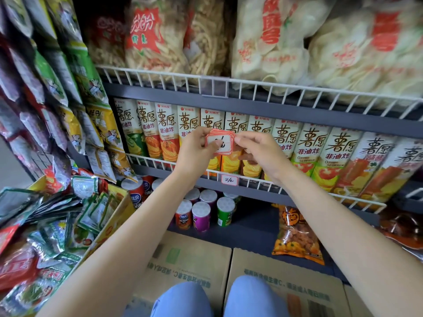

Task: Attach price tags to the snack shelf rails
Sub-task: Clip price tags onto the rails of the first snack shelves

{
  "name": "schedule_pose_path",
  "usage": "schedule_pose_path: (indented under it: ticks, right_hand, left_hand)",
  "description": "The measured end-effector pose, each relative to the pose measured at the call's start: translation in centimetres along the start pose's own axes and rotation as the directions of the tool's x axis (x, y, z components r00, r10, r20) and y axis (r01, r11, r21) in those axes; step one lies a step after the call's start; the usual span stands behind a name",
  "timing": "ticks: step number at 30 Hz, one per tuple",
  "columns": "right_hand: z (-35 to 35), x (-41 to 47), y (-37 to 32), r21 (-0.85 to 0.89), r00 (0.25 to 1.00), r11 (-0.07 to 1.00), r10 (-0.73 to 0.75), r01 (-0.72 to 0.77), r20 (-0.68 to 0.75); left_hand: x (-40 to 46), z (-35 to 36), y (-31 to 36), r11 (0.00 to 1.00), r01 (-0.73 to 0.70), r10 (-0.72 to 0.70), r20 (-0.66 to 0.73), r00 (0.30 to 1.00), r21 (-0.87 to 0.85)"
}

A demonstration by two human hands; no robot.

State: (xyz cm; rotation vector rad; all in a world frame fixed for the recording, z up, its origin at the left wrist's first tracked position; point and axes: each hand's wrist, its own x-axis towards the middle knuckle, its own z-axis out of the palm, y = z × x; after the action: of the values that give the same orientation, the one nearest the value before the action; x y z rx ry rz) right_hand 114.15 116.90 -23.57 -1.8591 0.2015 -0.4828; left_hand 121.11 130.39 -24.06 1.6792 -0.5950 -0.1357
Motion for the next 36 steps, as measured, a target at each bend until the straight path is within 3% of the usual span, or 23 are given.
schedule_pose_path:
  ticks: [7,17,23,26,31,36]
  right_hand:
    - [-1.1,0.4,-4.0,-0.042,0.992,0.995,-0.098,0.095,-0.083]
    - [-0.5,0.9,-8.4,0.052,0.977,0.988,-0.138,0.148,-0.160]
    - [-0.7,1.6,-9.5,0.053,0.958,0.979,-0.181,0.197,-0.223]
    - [-0.8,2.3,-9.7,-0.058,0.931,0.969,-0.248,0.242,-0.268]
    - [-0.9,3.9,-10.1,-0.371,0.883,0.891,-0.377,0.262,-0.280]
    - [-0.8,5.4,-10.2,-0.616,0.855,0.756,-0.453,0.219,-0.252]
  left_hand:
    - [0.5,-0.8,3.9,0.988,-0.136,0.134,0.025,0.991,0.074]
    - [1.3,-3.5,6.7,0.982,-0.186,0.187,-0.024,0.982,0.030]
    - [2.3,-5.6,5.7,0.968,-0.206,0.221,-0.100,0.970,0.142]
    - [2.9,-6.2,5.5,0.965,-0.184,0.203,-0.088,0.975,0.188]
    - [4.0,-5.4,6.0,0.941,-0.131,0.120,0.055,0.991,0.313]
    - [6.3,-4.3,5.7,0.970,-0.083,0.063,0.092,0.994,0.229]
